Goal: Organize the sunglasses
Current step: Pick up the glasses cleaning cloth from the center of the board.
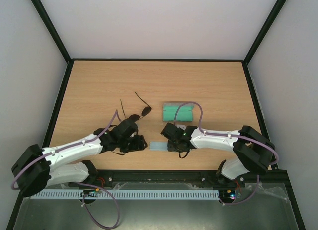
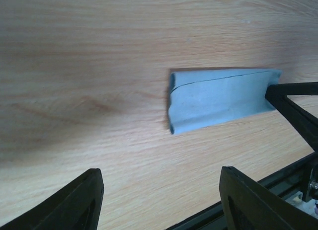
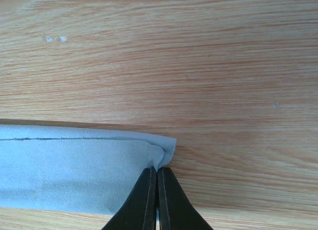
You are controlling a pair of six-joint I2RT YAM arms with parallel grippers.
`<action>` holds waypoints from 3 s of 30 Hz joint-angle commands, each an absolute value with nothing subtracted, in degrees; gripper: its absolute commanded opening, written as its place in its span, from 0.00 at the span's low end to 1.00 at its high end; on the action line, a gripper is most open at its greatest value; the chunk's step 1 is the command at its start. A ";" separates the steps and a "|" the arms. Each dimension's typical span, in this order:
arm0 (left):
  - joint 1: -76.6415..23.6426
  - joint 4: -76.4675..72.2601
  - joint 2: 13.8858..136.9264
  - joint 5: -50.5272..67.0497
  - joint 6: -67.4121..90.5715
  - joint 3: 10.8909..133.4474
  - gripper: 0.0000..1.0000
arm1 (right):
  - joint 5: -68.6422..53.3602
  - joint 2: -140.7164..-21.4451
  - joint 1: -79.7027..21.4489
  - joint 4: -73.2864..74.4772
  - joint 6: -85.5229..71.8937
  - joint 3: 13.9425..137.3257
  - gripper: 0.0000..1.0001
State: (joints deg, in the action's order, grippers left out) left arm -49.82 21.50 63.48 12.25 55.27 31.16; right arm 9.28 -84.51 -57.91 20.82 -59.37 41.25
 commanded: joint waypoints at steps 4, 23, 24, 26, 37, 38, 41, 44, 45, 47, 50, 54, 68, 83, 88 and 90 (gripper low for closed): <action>-54.03 22.33 71.85 6.37 55.33 36.62 0.59 | 9.15 -82.31 -57.63 21.73 -59.15 39.10 0.01; -57.92 20.75 83.78 1.45 57.25 42.46 0.46 | 7.28 -80.77 -57.63 18.77 -58.98 36.83 0.01; -57.92 20.59 84.33 1.41 57.10 42.75 0.46 | 7.23 -80.63 -57.63 18.74 -58.96 36.78 0.01; -57.90 20.47 85.46 1.40 56.73 43.20 0.42 | 7.15 -80.57 -57.65 18.68 -58.91 36.63 0.01; -58.34 20.14 88.27 0.37 56.51 43.67 0.28 | 6.78 -80.33 -57.58 17.87 -58.71 36.38 0.01; -58.36 19.92 88.43 0.40 56.50 43.65 0.27 | 6.70 -80.37 -57.61 17.92 -58.71 36.36 0.01; -58.53 19.43 89.08 0.57 56.51 43.71 0.24 | 6.70 -80.25 -57.62 17.92 -58.69 36.32 0.01; -58.77 19.25 89.86 0.71 56.28 44.02 0.23 | 6.68 -80.29 -57.57 17.84 -58.64 36.30 0.01; -58.86 19.17 90.05 0.70 56.31 44.11 0.23 | 6.68 -80.31 -57.60 17.81 -58.61 36.24 0.01; -59.04 19.09 90.38 0.66 56.25 44.12 0.23 | 6.64 -80.23 -57.58 17.84 -58.70 36.25 0.01; -59.23 18.99 90.82 0.71 56.24 44.13 0.22 | 6.60 -80.16 -57.59 17.84 -58.71 36.16 0.01; -59.41 18.87 90.97 0.75 56.37 43.98 0.20 | 6.52 -80.03 -57.57 17.68 -58.75 35.97 0.01; -59.50 18.97 90.26 0.18 56.68 43.90 0.02 | 6.42 -79.40 -57.58 17.57 -58.78 35.61 0.01; -58.90 22.46 88.39 -0.04 54.72 50.75 0.02 | 9.15 -77.75 -57.60 22.92 -57.12 40.78 0.02; -58.24 23.26 88.13 0.13 53.92 52.43 0.02 | 10.29 -77.18 -57.44 24.90 -56.69 42.80 0.01; -57.97 23.60 88.25 0.31 53.52 53.28 0.02 | 10.65 -77.19 -57.08 25.97 -56.05 43.90 0.01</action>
